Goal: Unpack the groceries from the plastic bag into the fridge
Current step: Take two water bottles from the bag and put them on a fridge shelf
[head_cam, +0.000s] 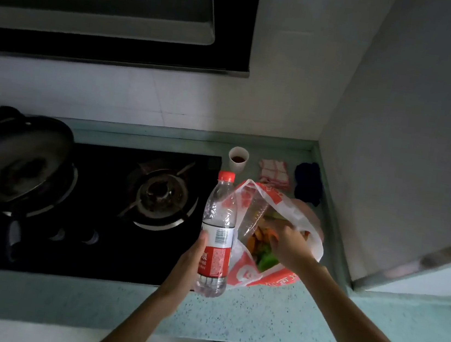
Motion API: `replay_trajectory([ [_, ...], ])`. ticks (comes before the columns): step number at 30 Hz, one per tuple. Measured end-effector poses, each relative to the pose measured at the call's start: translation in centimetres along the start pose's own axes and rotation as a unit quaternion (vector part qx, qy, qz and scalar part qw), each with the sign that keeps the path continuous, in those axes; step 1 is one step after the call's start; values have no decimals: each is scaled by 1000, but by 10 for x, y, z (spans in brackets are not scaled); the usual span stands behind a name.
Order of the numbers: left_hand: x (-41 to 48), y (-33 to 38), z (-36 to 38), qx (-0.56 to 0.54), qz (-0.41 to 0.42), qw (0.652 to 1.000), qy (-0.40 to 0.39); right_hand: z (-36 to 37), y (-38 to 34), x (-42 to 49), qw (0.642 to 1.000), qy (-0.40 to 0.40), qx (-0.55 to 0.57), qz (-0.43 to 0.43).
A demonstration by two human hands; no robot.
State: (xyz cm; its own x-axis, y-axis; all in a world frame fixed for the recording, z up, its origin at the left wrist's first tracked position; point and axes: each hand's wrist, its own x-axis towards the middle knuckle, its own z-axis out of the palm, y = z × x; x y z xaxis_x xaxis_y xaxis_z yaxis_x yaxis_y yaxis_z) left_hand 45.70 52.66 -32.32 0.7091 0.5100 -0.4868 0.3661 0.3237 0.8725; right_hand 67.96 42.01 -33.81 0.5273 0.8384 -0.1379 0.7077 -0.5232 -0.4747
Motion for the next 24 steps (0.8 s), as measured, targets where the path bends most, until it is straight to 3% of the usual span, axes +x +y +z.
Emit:
replay_trajectory([
  [9,19,-8,13,-33,-18,995,89,53,24,84,950,-58,-228,-204],
  [14,26,-16,22,-43,-19,994,94,61,33,103,928,-54,-291,-226],
  [19,21,-16,25,-70,-20,992,105,48,44,111,944,-8,-271,-190],
  [24,18,-14,28,-64,-22,993,96,28,28,141,923,-46,-343,-172],
])
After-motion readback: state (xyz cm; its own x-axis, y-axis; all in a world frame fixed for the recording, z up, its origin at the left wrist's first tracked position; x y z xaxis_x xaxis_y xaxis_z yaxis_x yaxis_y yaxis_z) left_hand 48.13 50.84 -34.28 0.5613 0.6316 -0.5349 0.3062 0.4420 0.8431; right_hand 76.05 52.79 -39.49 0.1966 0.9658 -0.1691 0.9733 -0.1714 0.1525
